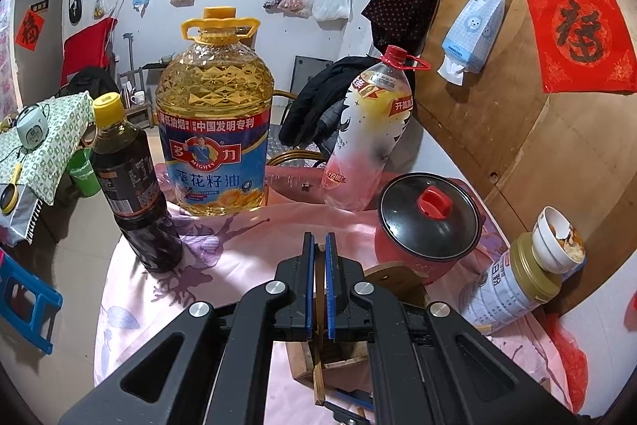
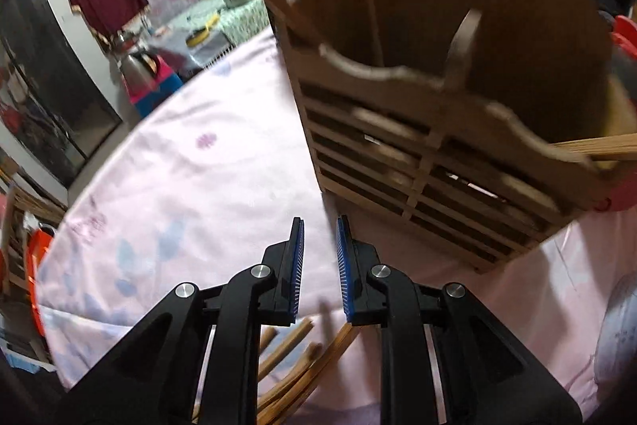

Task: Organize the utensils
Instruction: 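Lower the left tool's chopstick into the holder while the right tool inserts its chopstick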

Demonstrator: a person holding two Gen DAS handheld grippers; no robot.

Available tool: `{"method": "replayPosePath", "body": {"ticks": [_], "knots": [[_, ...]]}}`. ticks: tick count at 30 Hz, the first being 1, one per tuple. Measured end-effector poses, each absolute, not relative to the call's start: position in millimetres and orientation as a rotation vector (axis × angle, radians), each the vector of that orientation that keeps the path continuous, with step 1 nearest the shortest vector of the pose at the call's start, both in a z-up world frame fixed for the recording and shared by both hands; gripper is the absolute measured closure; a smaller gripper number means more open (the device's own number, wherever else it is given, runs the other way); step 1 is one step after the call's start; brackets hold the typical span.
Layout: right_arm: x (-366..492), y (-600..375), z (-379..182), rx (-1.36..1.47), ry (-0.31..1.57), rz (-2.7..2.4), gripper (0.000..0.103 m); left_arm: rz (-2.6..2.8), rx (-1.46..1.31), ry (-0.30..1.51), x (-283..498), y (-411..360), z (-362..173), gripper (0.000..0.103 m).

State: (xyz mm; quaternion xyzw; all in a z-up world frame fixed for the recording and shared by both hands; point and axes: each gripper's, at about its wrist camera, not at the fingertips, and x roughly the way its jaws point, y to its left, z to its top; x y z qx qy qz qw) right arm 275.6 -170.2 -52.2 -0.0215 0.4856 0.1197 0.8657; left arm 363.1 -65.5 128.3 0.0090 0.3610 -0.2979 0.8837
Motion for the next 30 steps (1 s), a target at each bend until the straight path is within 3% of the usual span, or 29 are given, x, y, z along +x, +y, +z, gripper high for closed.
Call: {"method": "replayPosePath", "body": {"ticks": [7, 8, 9, 14, 19, 21, 24, 25, 30], "knots": [[277, -156, -74, -0.109, 1.06, 0.213, 0.088, -0.613, -0.002, 0.774, 370, -61, 119, 0.097], [279, -156, -75, -0.101, 1.063, 0.211, 0.102, -0.611, -0.003, 0.777, 371, -60, 118, 0.097], [277, -158, -73, -0.074, 1.062, 0.219, 0.102, -0.608, -0.003, 0.78, 371, -60, 117, 0.097], [240, -164, -18, -0.026, 0.904, 0.259, 0.102, -0.606, 0.004, 0.779, 369, -59, 119, 0.097], [199, -189, 72, 0.121, 0.61, 0.28, 0.102, -0.608, 0.011, 0.762, 364, -61, 126, 0.097], [203, -192, 84, 0.132, 0.601, 0.291, 0.102, -0.607, 0.017, 0.753, 362, -62, 130, 0.097], [228, -177, 44, 0.092, 0.777, 0.339, 0.091, -0.601, 0.018, 0.748, 358, -63, 132, 0.097], [232, -180, 32, 0.078, 0.827, 0.339, 0.079, -0.602, 0.015, 0.749, 357, -63, 132, 0.097], [254, -168, -38, 0.009, 0.973, 0.287, 0.078, -0.604, 0.025, 0.754, 357, -65, 128, 0.097]]}}
